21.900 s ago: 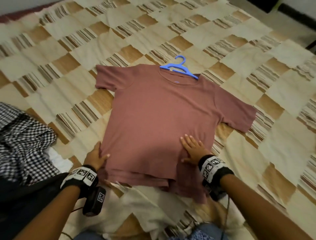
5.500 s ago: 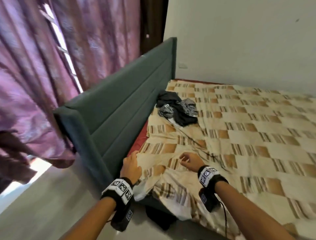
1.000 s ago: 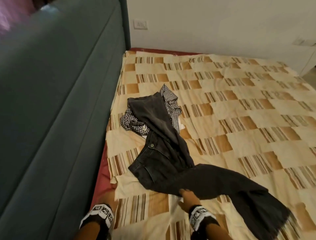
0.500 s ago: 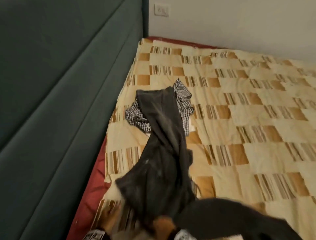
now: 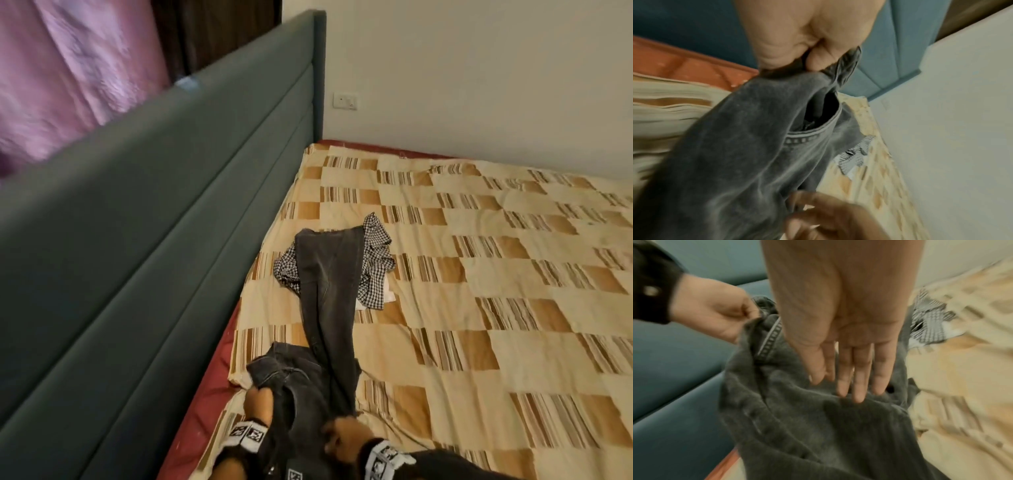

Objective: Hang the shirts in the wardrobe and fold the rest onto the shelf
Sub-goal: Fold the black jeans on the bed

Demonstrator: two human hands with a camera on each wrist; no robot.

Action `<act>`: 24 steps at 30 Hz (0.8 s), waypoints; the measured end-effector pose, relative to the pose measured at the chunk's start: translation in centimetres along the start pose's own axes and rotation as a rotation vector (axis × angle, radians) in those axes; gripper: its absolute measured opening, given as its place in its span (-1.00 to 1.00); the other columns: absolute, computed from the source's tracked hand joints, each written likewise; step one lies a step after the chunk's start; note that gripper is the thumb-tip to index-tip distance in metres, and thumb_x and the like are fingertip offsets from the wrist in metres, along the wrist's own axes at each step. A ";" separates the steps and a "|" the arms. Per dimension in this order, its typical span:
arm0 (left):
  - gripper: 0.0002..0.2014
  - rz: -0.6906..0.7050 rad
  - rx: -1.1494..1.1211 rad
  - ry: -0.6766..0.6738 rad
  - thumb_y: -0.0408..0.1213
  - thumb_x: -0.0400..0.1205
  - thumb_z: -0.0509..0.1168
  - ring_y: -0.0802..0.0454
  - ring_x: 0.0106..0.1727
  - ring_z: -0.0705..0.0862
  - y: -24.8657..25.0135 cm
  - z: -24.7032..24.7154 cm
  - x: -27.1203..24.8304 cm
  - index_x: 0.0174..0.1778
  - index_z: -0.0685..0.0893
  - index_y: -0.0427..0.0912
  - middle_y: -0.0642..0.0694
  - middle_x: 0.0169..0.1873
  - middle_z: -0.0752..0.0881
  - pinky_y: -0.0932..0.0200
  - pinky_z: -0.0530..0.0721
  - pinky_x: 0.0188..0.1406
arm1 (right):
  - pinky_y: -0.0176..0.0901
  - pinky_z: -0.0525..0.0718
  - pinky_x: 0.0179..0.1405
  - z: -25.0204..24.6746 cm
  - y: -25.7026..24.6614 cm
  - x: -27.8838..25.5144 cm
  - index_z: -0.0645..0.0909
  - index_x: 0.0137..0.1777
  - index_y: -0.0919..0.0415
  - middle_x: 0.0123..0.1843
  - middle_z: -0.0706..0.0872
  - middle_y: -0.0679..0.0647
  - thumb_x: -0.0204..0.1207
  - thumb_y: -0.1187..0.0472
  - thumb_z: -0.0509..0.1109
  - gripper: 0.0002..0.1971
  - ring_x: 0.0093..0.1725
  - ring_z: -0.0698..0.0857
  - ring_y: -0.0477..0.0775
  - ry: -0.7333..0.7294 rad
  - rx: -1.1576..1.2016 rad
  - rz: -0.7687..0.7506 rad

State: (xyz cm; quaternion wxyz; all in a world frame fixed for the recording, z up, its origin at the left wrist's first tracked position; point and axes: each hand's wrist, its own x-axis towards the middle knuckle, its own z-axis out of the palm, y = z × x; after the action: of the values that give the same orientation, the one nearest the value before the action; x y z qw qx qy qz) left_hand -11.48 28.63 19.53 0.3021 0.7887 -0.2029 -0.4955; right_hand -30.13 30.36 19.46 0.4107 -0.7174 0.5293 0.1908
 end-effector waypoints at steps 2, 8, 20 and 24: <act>-0.36 0.114 -0.038 -0.076 0.13 0.54 0.24 -0.31 0.33 0.54 3.0 0.5 -1.4 0.36 0.55 -0.33 -0.35 0.32 0.59 -0.06 0.43 0.41 | -0.07 0.55 0.28 -4.1 1.3 -1.1 0.54 0.31 0.11 0.30 0.64 0.21 0.54 0.13 0.23 -0.65 0.31 0.61 0.23 0.147 0.080 0.001; -0.30 0.572 0.208 -0.197 -0.14 0.51 0.45 -0.17 0.35 0.56 16.6 1.2 -14.6 0.50 0.30 -0.25 -0.24 0.33 0.59 0.12 0.48 0.33 | -0.19 0.51 0.19 -16.2 1.6 -10.7 0.16 0.61 0.06 0.39 0.59 0.13 0.61 0.11 0.29 -0.40 0.28 0.62 0.12 0.552 0.053 0.064; -0.75 1.394 0.378 -0.326 -0.32 0.68 0.24 -0.14 0.12 0.66 33.9 -11.6 -38.3 0.12 0.64 -0.46 -0.34 0.01 0.70 0.15 0.47 -0.02 | -0.13 0.37 0.45 -25.6 -7.3 -37.2 -0.20 0.67 0.14 0.62 0.29 0.22 0.43 0.02 0.53 0.06 0.55 0.37 0.13 1.025 -0.025 -0.119; -0.78 1.490 0.335 -0.272 -0.35 0.68 0.23 -0.01 0.00 0.59 35.0 -14.2 -42.2 0.06 0.65 -0.46 -0.27 -0.07 0.69 0.10 0.49 -0.02 | -0.09 0.31 0.48 -27.1 -9.3 -40.4 -0.24 0.67 0.13 0.64 0.22 0.24 0.30 -0.04 0.62 0.20 0.56 0.34 0.19 1.136 -0.035 -0.195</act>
State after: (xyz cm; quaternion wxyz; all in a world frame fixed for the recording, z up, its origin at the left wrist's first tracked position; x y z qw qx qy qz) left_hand -17.32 32.91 75.68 0.4048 0.4113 -0.7874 -0.2168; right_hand -40.76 34.23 67.67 0.0660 -0.7596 0.5949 -0.2544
